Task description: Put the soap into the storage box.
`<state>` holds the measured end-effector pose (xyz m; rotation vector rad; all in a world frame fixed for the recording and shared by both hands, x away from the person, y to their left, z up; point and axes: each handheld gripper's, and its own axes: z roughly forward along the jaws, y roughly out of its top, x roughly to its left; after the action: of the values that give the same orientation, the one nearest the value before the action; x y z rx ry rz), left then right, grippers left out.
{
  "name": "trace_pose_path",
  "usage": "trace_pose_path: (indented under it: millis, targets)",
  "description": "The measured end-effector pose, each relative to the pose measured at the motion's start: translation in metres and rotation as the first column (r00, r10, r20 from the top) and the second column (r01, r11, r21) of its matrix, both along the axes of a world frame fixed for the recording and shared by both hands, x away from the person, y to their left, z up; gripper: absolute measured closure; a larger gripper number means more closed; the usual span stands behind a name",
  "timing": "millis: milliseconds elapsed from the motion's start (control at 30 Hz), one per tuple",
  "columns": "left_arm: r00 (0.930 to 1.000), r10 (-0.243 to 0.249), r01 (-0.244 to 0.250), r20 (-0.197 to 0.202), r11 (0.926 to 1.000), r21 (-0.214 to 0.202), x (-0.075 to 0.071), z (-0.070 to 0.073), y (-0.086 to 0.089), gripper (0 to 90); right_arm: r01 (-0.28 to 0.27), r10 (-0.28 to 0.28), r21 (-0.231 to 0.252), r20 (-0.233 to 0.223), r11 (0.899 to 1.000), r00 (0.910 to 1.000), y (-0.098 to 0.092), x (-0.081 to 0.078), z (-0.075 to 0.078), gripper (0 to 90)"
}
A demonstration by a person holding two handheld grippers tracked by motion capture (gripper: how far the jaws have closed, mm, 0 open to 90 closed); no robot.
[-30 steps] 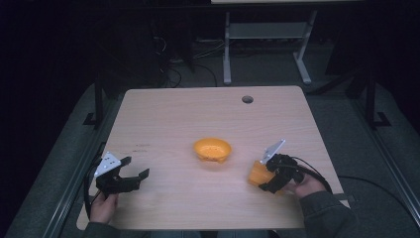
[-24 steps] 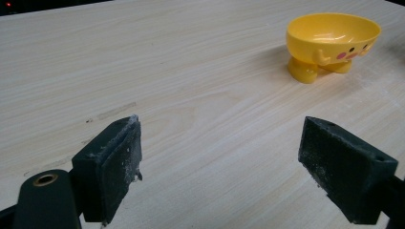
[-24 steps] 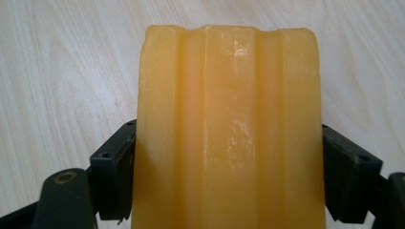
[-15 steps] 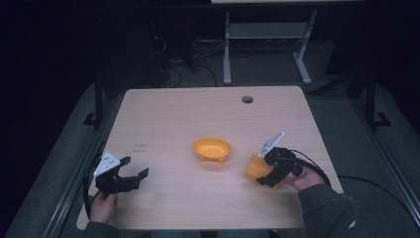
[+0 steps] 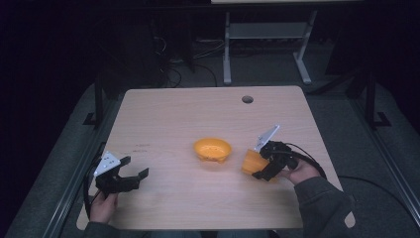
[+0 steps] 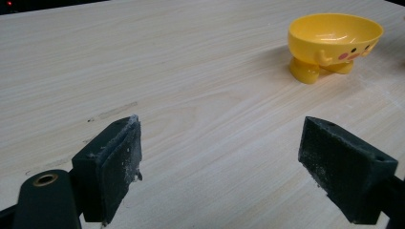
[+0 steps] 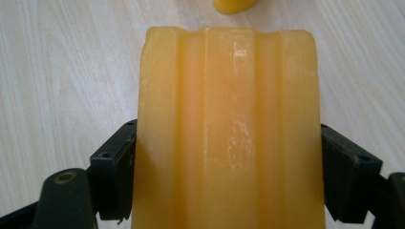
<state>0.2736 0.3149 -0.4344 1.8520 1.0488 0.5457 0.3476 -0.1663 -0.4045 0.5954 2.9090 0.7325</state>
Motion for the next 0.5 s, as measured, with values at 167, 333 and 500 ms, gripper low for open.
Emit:
trace_pose_path:
  millis: [167, 333, 500]
  targets:
    - [1.0, 0.002, -0.002, 0.001, 1.0, 0.0, 0.0, 0.0, 0.0, 14.1, -0.011, 0.011, 0.011, 0.006, 1.0, 0.9999, 0.003, 0.005, 0.005, 20.7]
    - [0.9999, 0.009, -0.009, 0.013, 1.0, -0.003, -0.001, 0.001, 0.001, 14.1, -0.022, 0.022, 0.002, 0.009, 1.0, 0.9997, 0.009, 0.01, 0.009, 20.7]
    - [0.9999, 0.012, -0.012, 0.009, 0.9999, -0.006, 0.0, 0.001, 0.002, 14.1, -0.03, 0.03, 0.005, 0.011, 1.0, 0.9995, 0.013, 0.014, 0.012, 20.6]
